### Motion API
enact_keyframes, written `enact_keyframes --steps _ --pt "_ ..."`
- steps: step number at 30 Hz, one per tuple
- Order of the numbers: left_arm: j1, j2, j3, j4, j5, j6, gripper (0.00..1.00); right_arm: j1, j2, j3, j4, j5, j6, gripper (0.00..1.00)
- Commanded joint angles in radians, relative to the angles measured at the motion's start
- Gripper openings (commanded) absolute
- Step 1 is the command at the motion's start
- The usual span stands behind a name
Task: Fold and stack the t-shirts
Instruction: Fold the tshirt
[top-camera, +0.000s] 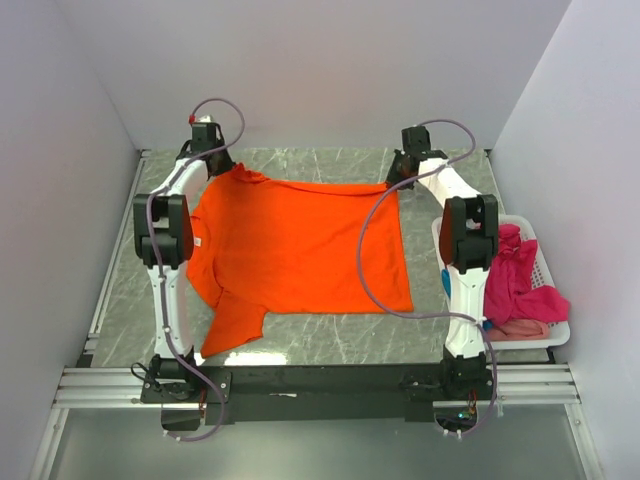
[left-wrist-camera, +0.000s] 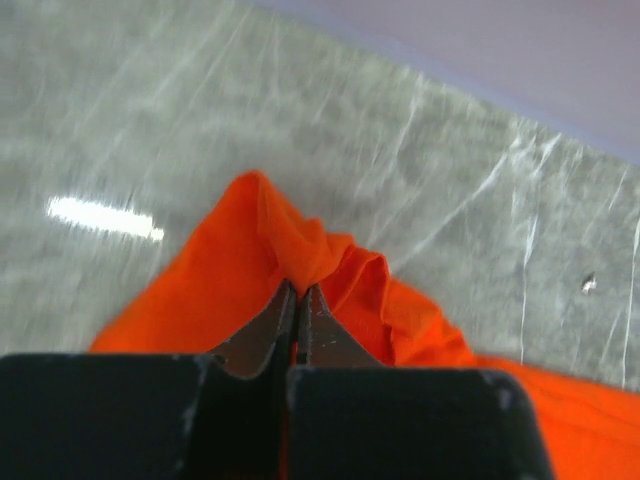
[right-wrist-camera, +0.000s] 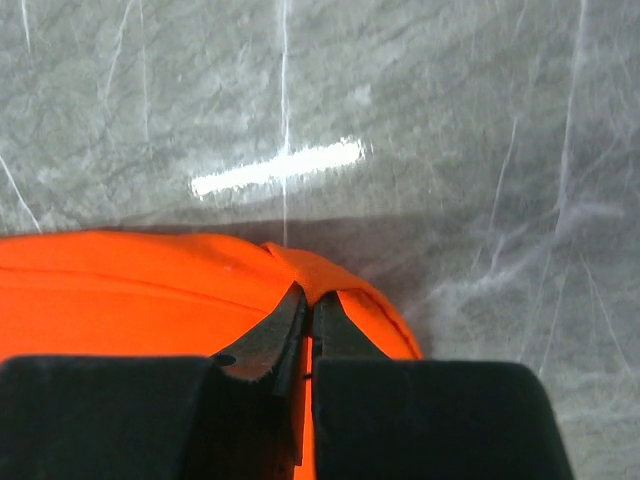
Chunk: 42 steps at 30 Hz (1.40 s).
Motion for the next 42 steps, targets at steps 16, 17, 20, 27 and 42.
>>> enact_keyframes --steps 16,17,20,27,42 --pt "-0.037 -0.582 -0.541 -0.231 -0.272 -0.434 0.00 -0.007 -0.232 -0.118 -0.089 -0.052 -0.039 0.00" --pt "-0.040 -0.593 -0.552 -0.254 -0.284 -0.450 0.00 -0.007 -0.236 -0.119 -0.099 -0.049 -0.042 0.00" --pt "-0.062 -0.657 -0.600 -0.306 -0.318 -0.499 0.00 -0.007 -0.244 -0.110 -0.131 -0.026 -0.048 0.00" --pt "-0.106 -0.805 -0.704 -0.415 -0.361 -0.648 0.00 -0.013 -0.250 -0.084 -0.185 -0.005 -0.051 0.00" --pt "-0.155 -0.954 -0.845 -0.502 -0.376 -0.751 0.01 -0.019 -0.304 -0.136 -0.192 -0.029 -0.079 0.00"
